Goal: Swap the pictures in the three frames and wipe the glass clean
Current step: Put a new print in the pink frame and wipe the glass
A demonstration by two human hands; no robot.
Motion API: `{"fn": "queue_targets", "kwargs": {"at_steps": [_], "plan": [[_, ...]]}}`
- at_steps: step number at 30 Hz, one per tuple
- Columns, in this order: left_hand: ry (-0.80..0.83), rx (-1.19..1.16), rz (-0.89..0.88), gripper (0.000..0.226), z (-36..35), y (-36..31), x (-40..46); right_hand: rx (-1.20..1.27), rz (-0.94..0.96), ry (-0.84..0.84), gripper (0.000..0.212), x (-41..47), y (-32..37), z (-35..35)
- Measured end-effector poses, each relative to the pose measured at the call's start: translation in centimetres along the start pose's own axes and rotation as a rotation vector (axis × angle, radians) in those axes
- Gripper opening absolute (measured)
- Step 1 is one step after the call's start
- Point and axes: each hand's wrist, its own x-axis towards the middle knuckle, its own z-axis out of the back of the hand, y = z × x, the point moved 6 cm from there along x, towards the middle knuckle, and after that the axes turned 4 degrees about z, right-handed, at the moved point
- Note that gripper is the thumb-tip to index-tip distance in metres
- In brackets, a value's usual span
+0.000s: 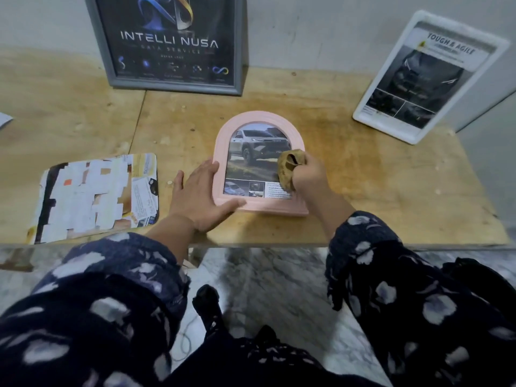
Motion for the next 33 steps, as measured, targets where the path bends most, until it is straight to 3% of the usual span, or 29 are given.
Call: {"fn": "queue_targets", "kwargs": {"at_steps": [4,7,10,17,27,31,33], "plan": [[-0.118,-0.374,0.307,0.072,1.3,-0.8,1.3,0.062,-0.159,0.012,0.034,-1.9,0.2,1.1],[-0.124,-0.641,0.570,0.070,1.5,-0.8,2.4,0.108,-0.229,0.032,0.039,-2.1,0.0,0.4],[-0.103,-0.684,0.759,0.059,2.9,1.5,3.0,0.095,-0.243,0.032,0.041,-2.2,1.9,-1.4],[-0.213,-0.813,0.762,0.048,8.7,9.9,2.1,-0.002,-0.135,0.174,0.041,-3.6,9.0,-10.9],[-0.670,-0.889,0.885,0.039,19.3,24.4,-5.0,0.044,-0.110,0.476,0.035,-7.6,16.4,-28.6],[-0.805,-0.929,0.982,0.039,21.1,29.1,-7.8,-0.084,-0.123,0.459,0.018,-6.7,19.1,-33.2],[-0.864,-0.936,1.027,0.038,21.8,30.9,-8.9,-0.036,-0.230,0.450,0.015,-5.8,19.8,-35.5]]}}
